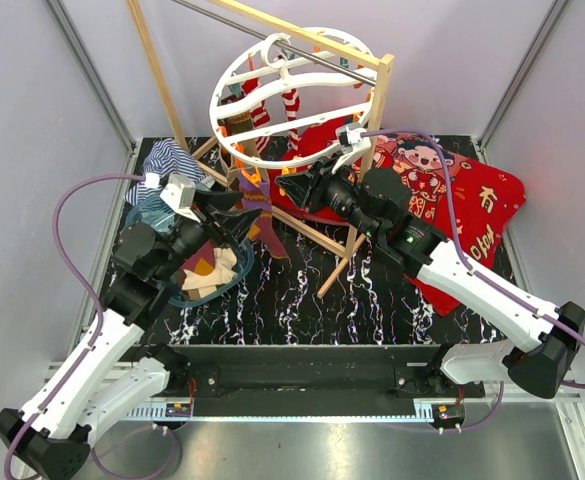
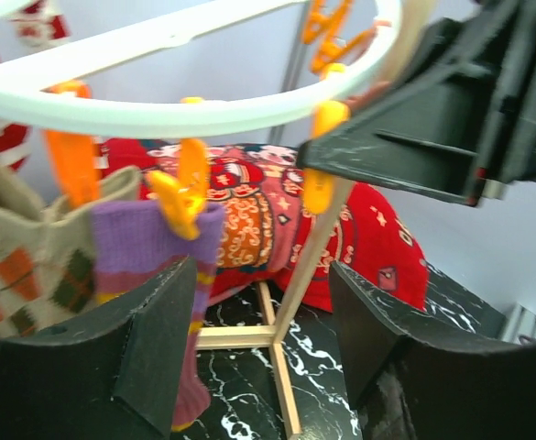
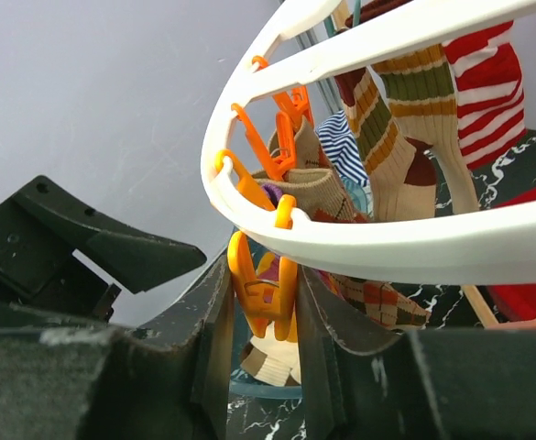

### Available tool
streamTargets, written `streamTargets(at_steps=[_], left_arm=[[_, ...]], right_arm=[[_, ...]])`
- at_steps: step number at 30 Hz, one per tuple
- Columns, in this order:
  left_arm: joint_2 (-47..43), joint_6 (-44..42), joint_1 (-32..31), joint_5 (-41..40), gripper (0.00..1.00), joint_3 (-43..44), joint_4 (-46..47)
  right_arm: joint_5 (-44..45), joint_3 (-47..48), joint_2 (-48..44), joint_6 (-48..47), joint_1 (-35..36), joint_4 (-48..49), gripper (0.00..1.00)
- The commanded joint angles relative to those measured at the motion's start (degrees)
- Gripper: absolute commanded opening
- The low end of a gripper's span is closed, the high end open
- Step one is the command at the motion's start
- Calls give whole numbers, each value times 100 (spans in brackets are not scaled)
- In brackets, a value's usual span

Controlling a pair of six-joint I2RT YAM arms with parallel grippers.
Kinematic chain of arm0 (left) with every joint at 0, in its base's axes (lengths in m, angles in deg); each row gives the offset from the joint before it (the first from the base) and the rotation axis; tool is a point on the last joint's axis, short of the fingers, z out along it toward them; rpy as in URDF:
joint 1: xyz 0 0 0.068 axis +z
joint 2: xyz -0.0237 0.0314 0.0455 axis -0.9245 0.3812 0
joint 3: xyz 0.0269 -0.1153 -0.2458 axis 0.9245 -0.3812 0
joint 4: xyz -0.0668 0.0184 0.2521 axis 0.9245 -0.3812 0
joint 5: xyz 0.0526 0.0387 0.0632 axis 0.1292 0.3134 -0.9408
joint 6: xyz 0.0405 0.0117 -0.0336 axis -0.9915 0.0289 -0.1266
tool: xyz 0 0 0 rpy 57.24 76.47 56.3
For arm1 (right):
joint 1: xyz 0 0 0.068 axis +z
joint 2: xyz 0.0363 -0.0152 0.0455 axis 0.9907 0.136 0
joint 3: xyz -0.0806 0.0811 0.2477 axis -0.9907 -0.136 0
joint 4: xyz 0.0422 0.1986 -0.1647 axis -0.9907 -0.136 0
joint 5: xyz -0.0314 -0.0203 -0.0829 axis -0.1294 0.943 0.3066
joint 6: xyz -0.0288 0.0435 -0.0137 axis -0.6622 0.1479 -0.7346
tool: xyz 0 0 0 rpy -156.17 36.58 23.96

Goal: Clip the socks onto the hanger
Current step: Open the clamp at the hanger, then pick up the sock from the bin.

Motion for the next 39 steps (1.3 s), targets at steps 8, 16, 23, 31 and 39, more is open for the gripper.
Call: streamTargets(at_steps=[8, 16, 23, 31, 39], left_arm=[[485, -104, -534, -223, 65, 337, 421], [389, 1, -605, -1221, 67, 320, -156], [90, 204, -561, -2770, 72, 583, -1757], [528, 959, 1089, -2562, 71, 628, -3446], [1583, 985, 2215, -2016, 63, 443, -3807]], right_arm=[[106, -61, -76, 754, -28, 23, 0], [228, -158, -120, 815, -37, 23, 0], [325, -272, -164, 719, -63, 32, 0], [413, -369, -261, 526, -63, 94, 0], [448, -492, -322, 367, -63, 208, 0]])
